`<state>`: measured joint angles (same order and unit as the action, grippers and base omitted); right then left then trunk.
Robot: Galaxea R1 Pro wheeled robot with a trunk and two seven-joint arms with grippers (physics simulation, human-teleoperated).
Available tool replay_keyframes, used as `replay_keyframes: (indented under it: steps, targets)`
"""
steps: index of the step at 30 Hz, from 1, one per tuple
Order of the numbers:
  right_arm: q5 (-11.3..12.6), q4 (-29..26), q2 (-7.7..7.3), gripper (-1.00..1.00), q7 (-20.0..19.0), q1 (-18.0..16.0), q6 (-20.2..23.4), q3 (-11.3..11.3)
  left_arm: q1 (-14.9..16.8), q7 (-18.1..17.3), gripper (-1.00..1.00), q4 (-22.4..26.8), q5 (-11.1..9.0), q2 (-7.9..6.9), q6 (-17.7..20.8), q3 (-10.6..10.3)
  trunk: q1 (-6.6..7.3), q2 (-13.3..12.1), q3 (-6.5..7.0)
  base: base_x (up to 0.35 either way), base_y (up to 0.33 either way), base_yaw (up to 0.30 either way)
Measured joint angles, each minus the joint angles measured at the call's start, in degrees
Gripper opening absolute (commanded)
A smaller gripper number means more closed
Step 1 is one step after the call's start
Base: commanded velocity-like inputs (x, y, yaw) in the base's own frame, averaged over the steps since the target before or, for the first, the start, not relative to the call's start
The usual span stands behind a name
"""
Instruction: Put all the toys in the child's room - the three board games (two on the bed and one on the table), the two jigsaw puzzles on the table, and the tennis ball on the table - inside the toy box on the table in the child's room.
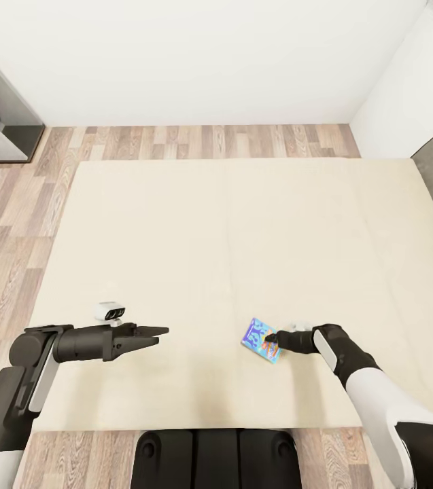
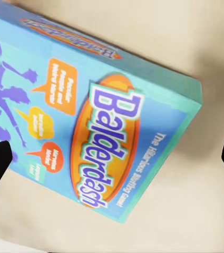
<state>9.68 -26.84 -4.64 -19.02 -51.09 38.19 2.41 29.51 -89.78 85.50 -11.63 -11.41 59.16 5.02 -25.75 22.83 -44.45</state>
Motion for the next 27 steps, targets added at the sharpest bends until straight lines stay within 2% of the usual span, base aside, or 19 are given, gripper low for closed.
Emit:
replay_keyframes:
  steps: [8,27]
  targets:
    - [-0.1,0.0,0.08,1.0,0.1,-0.2,-0.5,0.1,0.0,0.0,1.0,0.0,0.0,-0.06,0.0,0.0,0.0,0.0,0.0,0.0,0.0,0.0]
    - [-0.2,0.0,1.15,1.0,0.2,-0.3,-5.2,-0.1,0.0,0.0,1.0,0.0,0.0,-0.08,0.0,0.0,0.0,0.0,0.0,0.0,0.0,0.0]
